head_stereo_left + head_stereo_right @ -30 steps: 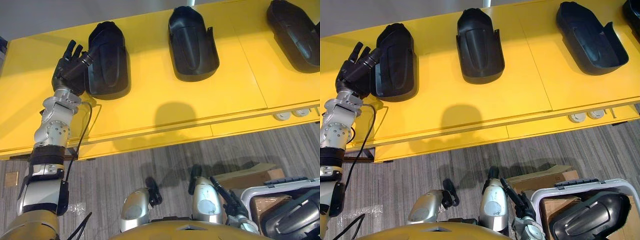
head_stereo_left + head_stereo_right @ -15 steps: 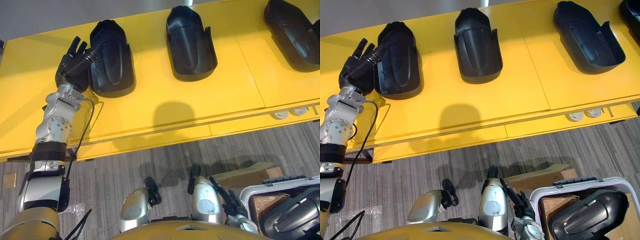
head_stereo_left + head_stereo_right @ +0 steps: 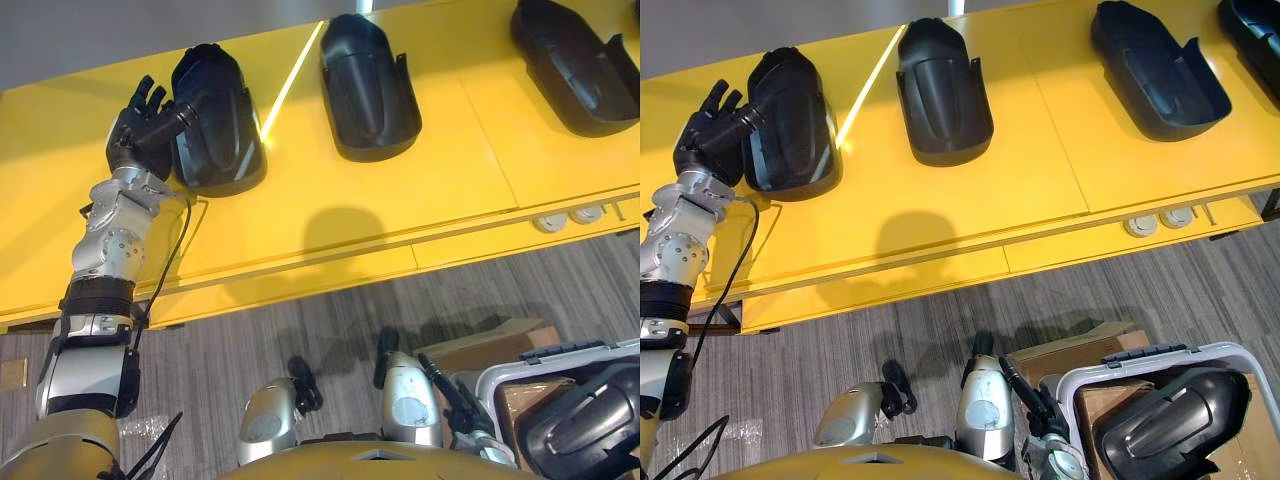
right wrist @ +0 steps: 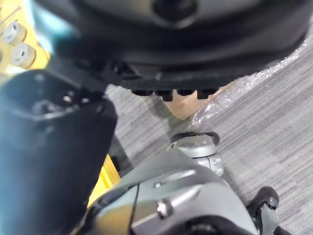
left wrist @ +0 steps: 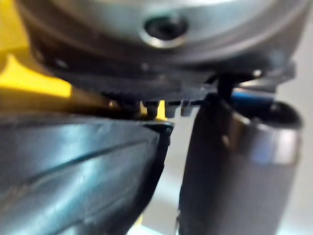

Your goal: Walk over and take three plastic housings, then place them on the shelf

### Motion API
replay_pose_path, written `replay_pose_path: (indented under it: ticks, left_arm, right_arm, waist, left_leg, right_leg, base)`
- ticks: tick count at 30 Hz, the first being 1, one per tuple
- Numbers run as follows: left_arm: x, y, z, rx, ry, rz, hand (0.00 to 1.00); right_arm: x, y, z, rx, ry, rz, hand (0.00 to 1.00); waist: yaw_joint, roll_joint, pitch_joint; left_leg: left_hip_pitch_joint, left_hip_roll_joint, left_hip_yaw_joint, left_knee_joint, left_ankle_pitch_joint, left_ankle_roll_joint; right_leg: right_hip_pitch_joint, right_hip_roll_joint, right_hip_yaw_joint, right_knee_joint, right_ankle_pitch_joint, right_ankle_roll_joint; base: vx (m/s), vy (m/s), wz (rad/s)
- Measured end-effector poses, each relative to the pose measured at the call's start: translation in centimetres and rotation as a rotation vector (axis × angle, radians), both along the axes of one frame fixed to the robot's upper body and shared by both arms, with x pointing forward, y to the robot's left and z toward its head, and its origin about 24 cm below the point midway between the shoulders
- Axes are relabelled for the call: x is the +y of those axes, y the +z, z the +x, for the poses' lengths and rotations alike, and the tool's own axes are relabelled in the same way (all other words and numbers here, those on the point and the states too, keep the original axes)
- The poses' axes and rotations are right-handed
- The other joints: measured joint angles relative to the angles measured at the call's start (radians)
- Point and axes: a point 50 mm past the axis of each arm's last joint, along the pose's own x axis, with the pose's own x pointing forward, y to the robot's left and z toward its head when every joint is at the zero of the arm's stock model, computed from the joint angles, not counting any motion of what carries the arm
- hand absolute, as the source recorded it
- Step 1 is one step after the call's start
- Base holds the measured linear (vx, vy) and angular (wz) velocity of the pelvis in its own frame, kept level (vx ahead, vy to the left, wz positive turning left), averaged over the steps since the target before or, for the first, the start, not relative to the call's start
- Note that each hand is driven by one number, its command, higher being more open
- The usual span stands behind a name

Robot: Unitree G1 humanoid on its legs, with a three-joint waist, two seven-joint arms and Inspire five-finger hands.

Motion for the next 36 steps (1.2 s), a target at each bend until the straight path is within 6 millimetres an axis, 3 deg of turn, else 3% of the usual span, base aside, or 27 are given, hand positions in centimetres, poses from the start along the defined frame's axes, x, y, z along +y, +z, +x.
replay_pose_path:
  ticks: [2,5,8,12,15,16,20,25,31,36]
  left_arm:
    - [0.5,0.5,-0.3,-0.020,0.096,0.099,1.00]
    - [1.0,2.9,-2.1,-0.168,0.238,0.207,1.00]
    - [-0.5,4.8,-5.3,-0.374,0.298,0.281,1.00]
    - [-4.5,2.9,-9.9,-0.528,0.196,0.186,1.00]
    - [-6.5,0.5,-12.6,-0.498,0.134,0.174,1.00]
    - [-7.2,-0.7,-13.5,-0.469,0.101,0.176,0.00]
    - [-8.4,-4.0,-15.4,-0.343,0.020,0.150,0.00]
    - [-11.3,-9.9,-16.6,-0.112,-0.098,-0.069,0.00]
    - [-15.6,-15.4,-18.4,0.127,-0.329,-0.197,0.00]
    - [-17.1,-16.4,-18.8,0.177,-0.431,-0.190,0.00]
  right_arm:
    - [0.0,-0.1,-0.4,0.009,-0.002,0.000,1.00]
    - [-0.1,-0.2,-1.4,0.028,-0.011,-0.004,1.00]
    - [-0.2,-0.6,-2.8,0.075,-0.036,-0.014,1.00]
    - [-0.6,-1.0,-4.9,0.141,-0.088,-0.037,1.00]
    - [-0.5,-1.0,-5.1,0.155,-0.106,-0.041,1.00]
    - [-0.6,-1.0,-5.2,0.161,-0.109,-0.047,1.00]
    - [-0.7,-1.3,-6.0,0.209,-0.104,-0.065,1.00]
    - [-0.2,-1.8,-7.0,0.267,-0.097,-0.055,1.00]
    - [-0.2,-1.9,-5.9,0.258,-0.081,-0.049,1.00]
    - [-0.1,-1.9,-4.3,0.226,-0.064,-0.036,1.00]
  waist:
    - [-0.002,0.000,0.000]
    - [-0.001,0.002,-0.002]
    - [0.003,0.017,-0.027]
    - [0.025,0.071,-0.122]
    - [0.026,0.085,-0.164]
    - [0.029,0.088,-0.171]
    - [0.052,0.078,-0.194]
    - [0.081,0.063,-0.219]
    - [0.088,0.046,-0.224]
    - [0.083,0.040,-0.239]
  left_leg:
    - [0.001,0.002,0.001,0.000,0.001,-0.001]
    - [0.011,0.004,-0.001,-0.006,0.005,-0.003]
    - [0.041,0.003,-0.013,-0.027,0.009,-0.005]
    - [0.074,0.002,-0.033,-0.059,0.011,-0.007]
    - [0.093,0.003,-0.055,-0.072,0.013,-0.010]
    - [0.104,0.002,-0.061,-0.081,0.014,-0.011]
    - [0.105,0.003,-0.076,-0.088,0.018,-0.010]
    - [0.105,-0.019,-0.109,-0.130,0.042,-0.004]
    - [0.124,-0.036,-0.129,-0.159,0.054,0.003]
    - [0.140,-0.040,-0.128,-0.197,0.074,-0.002]
  right_leg:
    - [0.000,0.002,0.001,0.000,0.000,0.000]
    - [0.008,0.006,-0.003,-0.001,-0.002,-0.004]
    - [0.054,0.011,-0.029,-0.026,-0.004,-0.005]
    - [0.120,0.023,-0.062,-0.088,0.004,0.007]
    - [0.162,0.030,-0.088,-0.125,0.006,0.010]
    - [0.180,0.032,-0.098,-0.140,0.008,0.013]
    - [0.216,0.047,-0.117,-0.197,0.032,0.015]
    - [0.264,0.054,-0.157,-0.284,0.081,0.025]
    - [0.294,0.048,-0.184,-0.304,0.090,0.029]
    - [0.295,0.054,-0.188,-0.315,0.090,0.029]
  base:
    - [0.00,-0.012,-0.02]
    - [0.00,-0.021,0.00]
    - [0.04,-0.023,0.16]
    - [0.07,-0.007,0.16]
    - [0.03,-0.031,0.20]
    - [-0.02,-0.040,0.19]
    - [-0.02,-0.029,0.12]
    - [-0.01,-0.004,0.19]
    - [0.03,0.025,0.13]
    - [0.00,0.000,0.00]
